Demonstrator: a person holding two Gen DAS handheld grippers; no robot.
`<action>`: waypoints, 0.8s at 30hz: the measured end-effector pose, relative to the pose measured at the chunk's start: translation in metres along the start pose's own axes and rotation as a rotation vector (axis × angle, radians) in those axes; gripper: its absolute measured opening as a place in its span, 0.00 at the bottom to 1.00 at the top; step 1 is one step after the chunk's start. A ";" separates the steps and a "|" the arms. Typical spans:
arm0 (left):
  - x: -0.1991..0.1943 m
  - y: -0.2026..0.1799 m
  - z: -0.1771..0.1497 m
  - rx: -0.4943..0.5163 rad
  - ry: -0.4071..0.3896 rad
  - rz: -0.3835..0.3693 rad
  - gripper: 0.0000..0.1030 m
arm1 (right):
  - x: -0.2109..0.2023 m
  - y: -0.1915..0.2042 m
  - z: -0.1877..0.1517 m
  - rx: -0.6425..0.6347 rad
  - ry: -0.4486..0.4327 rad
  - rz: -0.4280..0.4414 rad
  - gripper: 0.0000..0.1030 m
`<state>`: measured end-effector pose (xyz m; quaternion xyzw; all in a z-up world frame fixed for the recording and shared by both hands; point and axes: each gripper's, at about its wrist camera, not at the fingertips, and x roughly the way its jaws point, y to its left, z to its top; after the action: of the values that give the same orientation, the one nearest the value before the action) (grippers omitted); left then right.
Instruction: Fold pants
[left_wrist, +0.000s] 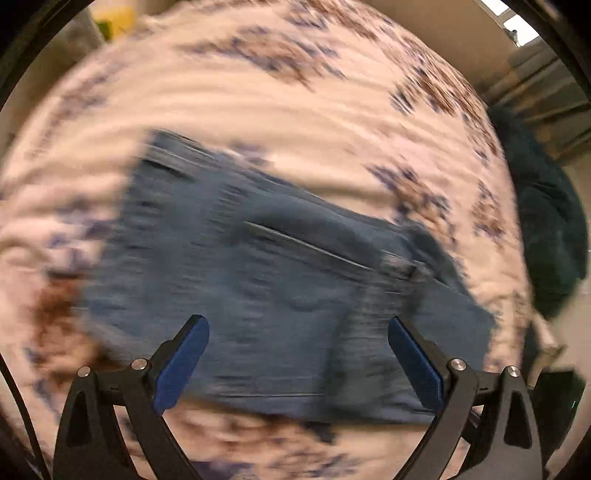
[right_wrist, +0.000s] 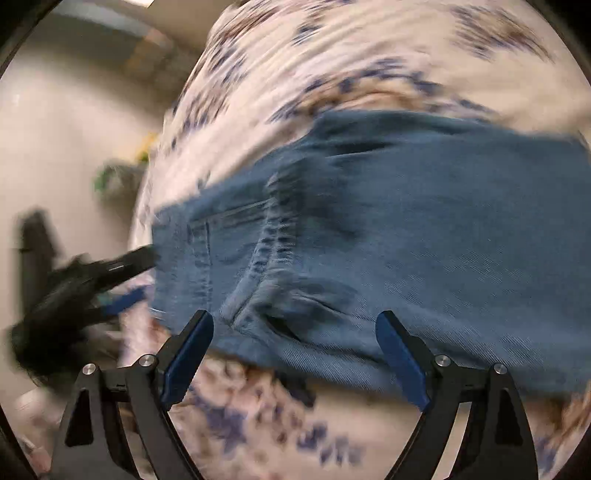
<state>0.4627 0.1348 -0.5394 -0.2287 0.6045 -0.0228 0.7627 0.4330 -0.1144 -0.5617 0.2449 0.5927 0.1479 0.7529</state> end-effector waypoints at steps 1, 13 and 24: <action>0.017 -0.010 0.002 -0.006 0.056 -0.045 0.96 | -0.023 -0.024 -0.005 0.072 -0.022 -0.004 0.89; 0.088 -0.095 -0.040 0.415 0.155 0.206 0.23 | -0.083 -0.241 -0.027 0.573 -0.055 -0.085 0.89; 0.063 -0.081 -0.059 0.396 0.234 0.289 0.35 | -0.018 -0.241 -0.036 0.350 0.288 -0.202 0.84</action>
<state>0.4443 0.0242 -0.5765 0.0177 0.6987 -0.0581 0.7129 0.3771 -0.3184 -0.6846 0.2876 0.7318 0.0001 0.6178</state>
